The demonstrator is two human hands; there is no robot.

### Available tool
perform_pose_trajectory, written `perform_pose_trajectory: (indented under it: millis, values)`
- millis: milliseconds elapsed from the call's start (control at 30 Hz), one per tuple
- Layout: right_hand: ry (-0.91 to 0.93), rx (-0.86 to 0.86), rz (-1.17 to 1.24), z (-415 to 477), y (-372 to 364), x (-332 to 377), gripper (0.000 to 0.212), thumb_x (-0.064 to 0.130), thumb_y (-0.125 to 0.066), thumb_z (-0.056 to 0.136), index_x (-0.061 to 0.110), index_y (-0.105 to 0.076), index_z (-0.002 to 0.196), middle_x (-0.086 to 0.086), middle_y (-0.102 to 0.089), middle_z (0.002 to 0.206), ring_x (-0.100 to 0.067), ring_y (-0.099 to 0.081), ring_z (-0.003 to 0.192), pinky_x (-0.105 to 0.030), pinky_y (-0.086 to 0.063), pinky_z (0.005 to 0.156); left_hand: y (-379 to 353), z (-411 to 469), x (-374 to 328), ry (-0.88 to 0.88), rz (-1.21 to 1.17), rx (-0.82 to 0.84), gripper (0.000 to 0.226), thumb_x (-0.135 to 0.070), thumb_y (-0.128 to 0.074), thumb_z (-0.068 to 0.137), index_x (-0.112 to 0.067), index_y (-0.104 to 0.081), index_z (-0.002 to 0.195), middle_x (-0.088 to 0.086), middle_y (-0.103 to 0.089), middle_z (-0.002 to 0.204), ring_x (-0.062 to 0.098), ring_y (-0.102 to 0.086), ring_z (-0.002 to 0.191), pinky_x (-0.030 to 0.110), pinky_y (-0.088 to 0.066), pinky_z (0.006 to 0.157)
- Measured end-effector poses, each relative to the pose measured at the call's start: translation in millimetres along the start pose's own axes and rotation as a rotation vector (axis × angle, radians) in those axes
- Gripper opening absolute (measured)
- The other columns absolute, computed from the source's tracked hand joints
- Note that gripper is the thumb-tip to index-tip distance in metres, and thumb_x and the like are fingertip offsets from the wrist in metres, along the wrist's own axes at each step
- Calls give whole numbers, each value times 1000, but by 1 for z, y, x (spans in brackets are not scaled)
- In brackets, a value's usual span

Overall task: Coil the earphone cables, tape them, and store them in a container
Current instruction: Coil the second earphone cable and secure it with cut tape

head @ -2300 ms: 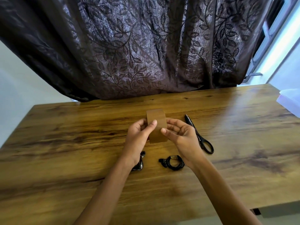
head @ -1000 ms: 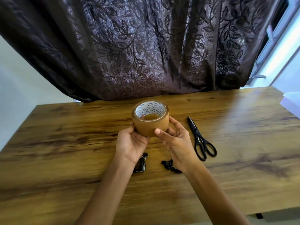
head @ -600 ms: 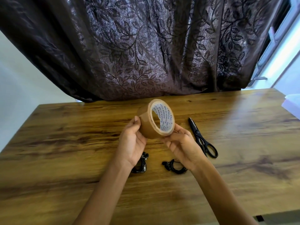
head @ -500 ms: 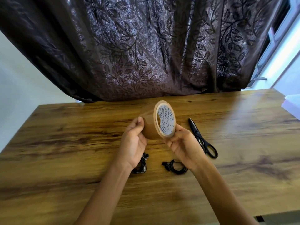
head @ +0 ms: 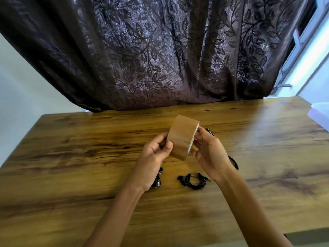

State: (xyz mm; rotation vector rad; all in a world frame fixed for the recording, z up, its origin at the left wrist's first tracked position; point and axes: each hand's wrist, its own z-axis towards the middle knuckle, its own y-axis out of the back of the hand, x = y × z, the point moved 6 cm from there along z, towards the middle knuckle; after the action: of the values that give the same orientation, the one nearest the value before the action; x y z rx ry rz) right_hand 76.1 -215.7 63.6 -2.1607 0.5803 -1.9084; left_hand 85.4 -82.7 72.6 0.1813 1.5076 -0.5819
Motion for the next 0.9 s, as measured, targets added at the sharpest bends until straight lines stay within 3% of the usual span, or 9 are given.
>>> perform_pose_trajectory:
  millis: [200, 367, 533, 733, 900]
  values:
    - [45, -60, -141, -11, -3, 14, 30, 36, -42, 93, 22, -66, 104, 6, -69, 99, -14, -57, 99, -34, -41, 89, -3, -4, -4, -44, 140, -38, 31, 5, -50, 88, -19, -56, 106, 0, -65, 103, 0, -62, 95, 13, -47, 79]
    - [99, -33, -111, -17, -3, 26, 23, 18, -58, 85, 4, -68, 100, 0, -71, 88, -10, -63, 82, -28, -47, 80, -3, -4, -7, -51, 220, -17, 31, 6, -51, 87, -18, -55, 107, 1, -65, 105, 3, -62, 99, 15, -48, 81]
    - [80, 32, -103, -21, -6, 21, 38, 17, -64, 72, 2, -66, 106, -9, -71, 102, -17, -65, 92, -27, -48, 81, -2, -4, -14, -68, 173, -84, 26, 3, -55, 86, -16, -61, 102, -2, -69, 98, 2, -65, 91, 13, -49, 76]
    - [110, 59, -188, -23, -6, 10, 38, 15, -65, 71, 6, -66, 108, -10, -70, 106, -30, -60, 108, -40, -45, 96, 4, 3, -20, -52, 156, -177, 21, -3, -57, 86, -12, -66, 102, 5, -72, 95, 6, -66, 83, 15, -50, 68]
    - [164, 87, -172, -24, -9, 11, 31, 1, -61, 78, 3, -64, 109, -13, -70, 103, -17, -66, 94, -24, -53, 82, 8, 7, -18, -9, 171, -220, 19, -10, -58, 87, -13, -67, 103, 8, -72, 98, 21, -66, 92, 32, -52, 78]
